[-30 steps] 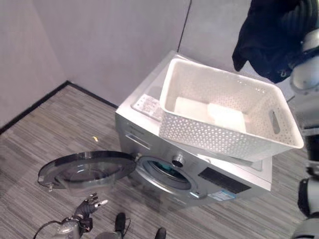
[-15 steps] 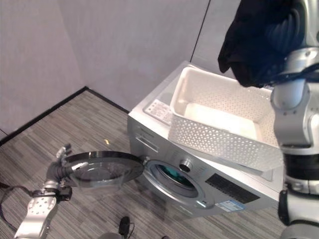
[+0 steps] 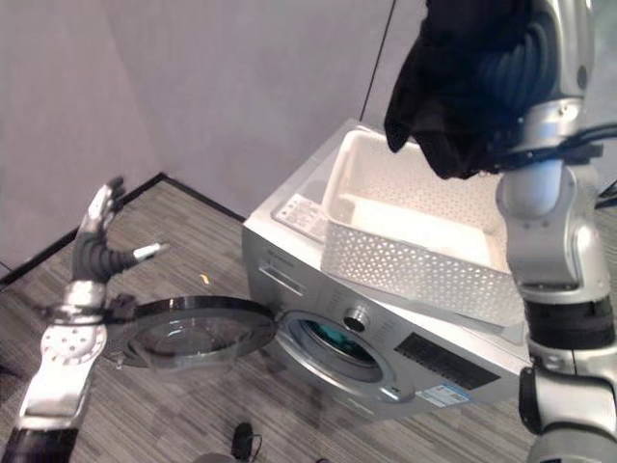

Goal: Grab the laundry basket,head to the washer,open it,put in the laundry and shut it.

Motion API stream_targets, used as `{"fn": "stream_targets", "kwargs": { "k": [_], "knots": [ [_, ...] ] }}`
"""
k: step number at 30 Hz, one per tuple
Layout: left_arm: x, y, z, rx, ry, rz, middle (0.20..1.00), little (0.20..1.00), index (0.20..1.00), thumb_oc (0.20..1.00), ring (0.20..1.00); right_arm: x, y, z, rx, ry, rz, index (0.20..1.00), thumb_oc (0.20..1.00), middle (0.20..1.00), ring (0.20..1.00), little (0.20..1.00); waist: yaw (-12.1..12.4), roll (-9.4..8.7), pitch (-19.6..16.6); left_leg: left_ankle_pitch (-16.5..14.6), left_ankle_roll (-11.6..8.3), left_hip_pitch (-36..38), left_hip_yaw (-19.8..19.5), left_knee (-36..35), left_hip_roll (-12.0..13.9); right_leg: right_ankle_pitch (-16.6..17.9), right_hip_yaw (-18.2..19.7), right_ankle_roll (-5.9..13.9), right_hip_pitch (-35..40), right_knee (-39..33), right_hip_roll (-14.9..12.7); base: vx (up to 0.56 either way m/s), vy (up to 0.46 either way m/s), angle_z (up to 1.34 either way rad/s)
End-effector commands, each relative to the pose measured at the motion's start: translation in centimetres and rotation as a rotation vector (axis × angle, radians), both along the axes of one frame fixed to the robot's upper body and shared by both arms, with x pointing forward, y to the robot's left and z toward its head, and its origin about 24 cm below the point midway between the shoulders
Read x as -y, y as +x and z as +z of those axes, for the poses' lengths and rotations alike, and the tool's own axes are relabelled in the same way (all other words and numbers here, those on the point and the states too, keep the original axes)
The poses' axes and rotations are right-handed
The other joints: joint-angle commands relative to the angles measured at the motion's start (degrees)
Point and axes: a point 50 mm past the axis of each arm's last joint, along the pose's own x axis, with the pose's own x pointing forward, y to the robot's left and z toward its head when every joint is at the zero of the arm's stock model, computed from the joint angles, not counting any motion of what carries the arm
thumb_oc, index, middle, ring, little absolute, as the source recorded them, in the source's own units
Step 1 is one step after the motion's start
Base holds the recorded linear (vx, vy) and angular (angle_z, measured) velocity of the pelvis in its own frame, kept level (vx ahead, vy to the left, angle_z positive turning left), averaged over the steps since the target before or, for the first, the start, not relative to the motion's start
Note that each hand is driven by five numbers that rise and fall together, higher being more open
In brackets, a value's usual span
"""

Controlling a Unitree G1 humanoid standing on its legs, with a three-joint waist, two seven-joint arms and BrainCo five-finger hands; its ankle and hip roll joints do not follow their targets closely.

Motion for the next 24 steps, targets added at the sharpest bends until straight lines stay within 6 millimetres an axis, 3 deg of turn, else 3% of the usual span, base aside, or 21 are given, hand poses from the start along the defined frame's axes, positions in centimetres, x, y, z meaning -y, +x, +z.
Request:
{"fn": "stream_targets", "kwargs": {
  "k": [1,7,14,24],
  "knots": [
    [1.5,0.7,2.3,0.116,-0.015,-0.062,1.0,1.0,1.0,1.0,1.0,-0.6,-0.5,4.2,0.183,0.104,0.06,0.2,0.2,0.2,0.2,0.2,0.28,0.3,-4.29,-11.28,0.71,6.41,1.76,0.64,1.42,-2.43,1.88,1.25,-1.39,4.52,1.05,-0.02,0.024,-0.14],
    [6.1,3.5,3.3,0.092,-0.172,-0.261,1.0,1.0,1.0,1.0,1.0,-2.4,0.7,5.6,0.188,0.171,0.169,0.2,0.2,0.2,0.2,0.2,-0.99,0.71,-4.4,-11.26,0.62,6.56,2.52,0.64,1.45,-2.06,2.17,1.45,-1.46,4.58,0.85,-0.01,0.006,-0.03],
    [9.8,5.6,5.1,0.087,-0.28,-0.383,1.0,1.0,1.0,1.0,1.0,-4.3,1.3,5.9,0.174,0.204,0.275,0.2,0.2,0.2,0.2,0.2,-2.18,1.18,-4.33,-11.34,0.62,6.73,3.09,0.64,1.43,-1.93,2.46,1.56,-1.63,4.76,0.81,0.0,0.008,-0.02],
    [12.5,5.5,8.2,0.156,-0.352,-0.492,1.0,1.0,1.0,1.0,1.0,-6.8,1.4,5.3,0.158,0.213,0.395,0.2,0.2,0.2,0.2,0.2,-2.89,1.97,-3.88,-11.4,0.63,6.9,4.27,0.64,1.64,-1.63,2.88,1.96,-2.06,4.96,0.6,0.0,0.007,-0.08]
  ]
}}
